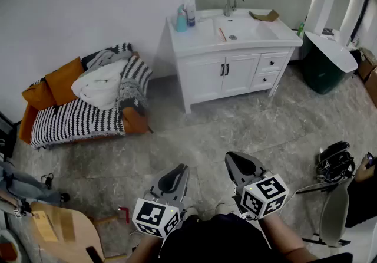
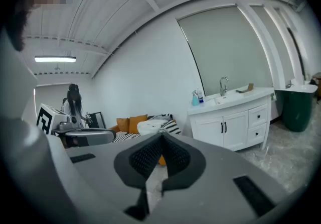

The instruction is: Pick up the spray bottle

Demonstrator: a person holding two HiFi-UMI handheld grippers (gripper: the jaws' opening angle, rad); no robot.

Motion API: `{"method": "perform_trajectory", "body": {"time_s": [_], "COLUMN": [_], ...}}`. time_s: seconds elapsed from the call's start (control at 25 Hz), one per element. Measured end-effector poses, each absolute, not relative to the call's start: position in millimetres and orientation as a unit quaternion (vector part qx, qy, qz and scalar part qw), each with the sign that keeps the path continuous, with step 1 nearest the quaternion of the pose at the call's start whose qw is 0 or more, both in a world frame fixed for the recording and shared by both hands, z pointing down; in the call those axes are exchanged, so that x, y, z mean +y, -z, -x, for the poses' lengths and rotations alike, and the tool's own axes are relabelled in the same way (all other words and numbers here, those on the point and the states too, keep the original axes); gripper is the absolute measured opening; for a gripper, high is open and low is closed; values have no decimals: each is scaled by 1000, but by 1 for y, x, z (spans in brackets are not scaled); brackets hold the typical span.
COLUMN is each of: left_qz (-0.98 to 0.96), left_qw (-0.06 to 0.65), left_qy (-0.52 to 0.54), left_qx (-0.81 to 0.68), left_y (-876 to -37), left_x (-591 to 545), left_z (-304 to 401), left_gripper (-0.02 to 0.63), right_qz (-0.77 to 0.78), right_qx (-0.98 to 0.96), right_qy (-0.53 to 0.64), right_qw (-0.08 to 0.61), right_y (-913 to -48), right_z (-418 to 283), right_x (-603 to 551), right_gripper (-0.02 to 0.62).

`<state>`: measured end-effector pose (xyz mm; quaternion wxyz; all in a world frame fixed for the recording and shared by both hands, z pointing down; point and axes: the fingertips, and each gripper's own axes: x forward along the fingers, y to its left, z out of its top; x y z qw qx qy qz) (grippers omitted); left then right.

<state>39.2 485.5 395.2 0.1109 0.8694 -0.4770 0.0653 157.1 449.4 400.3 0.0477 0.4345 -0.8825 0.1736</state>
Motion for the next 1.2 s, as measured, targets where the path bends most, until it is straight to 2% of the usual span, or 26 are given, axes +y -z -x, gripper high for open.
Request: {"method": "perform_trajectory", "body": {"time_s": [0.24,0.56,1.2], "left_qz": [-882,-882,-881], "left_qw": [146,152,193], "left_qy": [-20,-10,-20], "left_qx": [-448,-446,-432], "left_y": [-382,-375,-404], "left_x": [468,458,441], "left_z": [-38,-31,48], "left_gripper": [39,38,39], "right_qz": [-432,-444,-456], "right_qx": [-883,-873,-864], "right_qy": [-180,-200,-202], "right_qw": [42,43,61], "right_y": [-400,-409,-415], "right_z": [-156,-153,-68], "right_x": [448,445,418], "right_gripper": [6,8,8]}}
